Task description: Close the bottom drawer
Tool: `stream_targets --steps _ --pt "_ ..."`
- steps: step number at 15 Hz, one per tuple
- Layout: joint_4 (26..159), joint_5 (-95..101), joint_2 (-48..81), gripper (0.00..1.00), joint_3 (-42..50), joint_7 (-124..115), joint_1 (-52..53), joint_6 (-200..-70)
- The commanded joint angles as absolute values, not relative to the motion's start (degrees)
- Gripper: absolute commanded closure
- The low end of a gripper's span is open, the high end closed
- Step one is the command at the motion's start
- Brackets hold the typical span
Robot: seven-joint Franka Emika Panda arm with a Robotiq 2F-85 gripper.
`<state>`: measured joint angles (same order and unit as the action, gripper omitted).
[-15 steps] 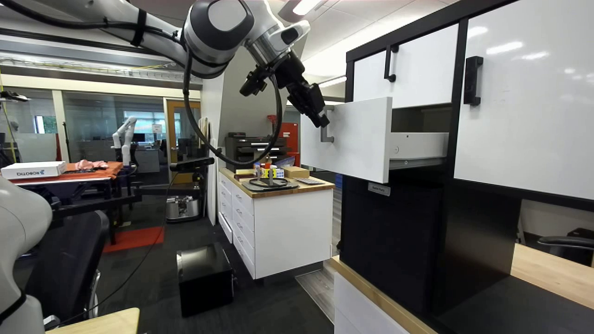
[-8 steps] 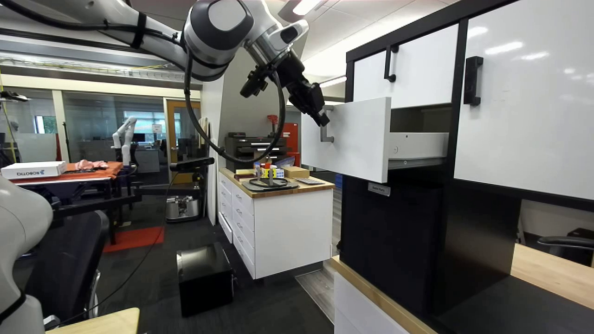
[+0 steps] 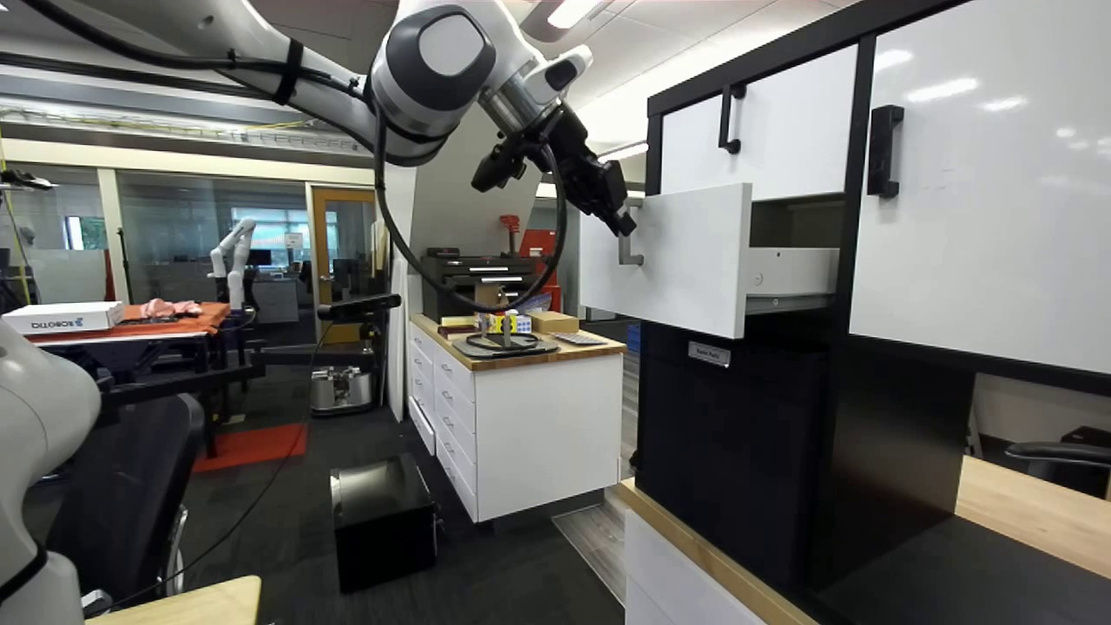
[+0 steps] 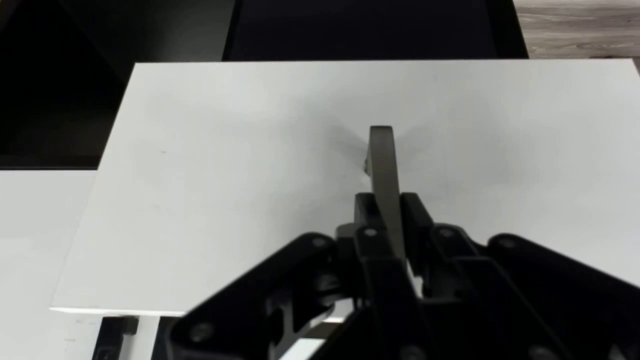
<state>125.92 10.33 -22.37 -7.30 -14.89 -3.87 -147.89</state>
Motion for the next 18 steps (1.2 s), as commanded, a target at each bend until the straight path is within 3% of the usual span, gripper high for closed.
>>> stream_targets --steps 1,15,16,18 --pt "119.8 12.9 -15.6 0.95 -8.6 -16.6 -5.2 -150.4" --pt "95.7 15.6 5.9 0.95 -4.8 -17.7 -0.3 -149.1" --pt "94.7 16.7 6.0 0.60 -4.4 -17.9 0.3 -146.8" --pt "94.6 16.4 5.4 0.53 -3.9 -17.8 1.5 -144.3"
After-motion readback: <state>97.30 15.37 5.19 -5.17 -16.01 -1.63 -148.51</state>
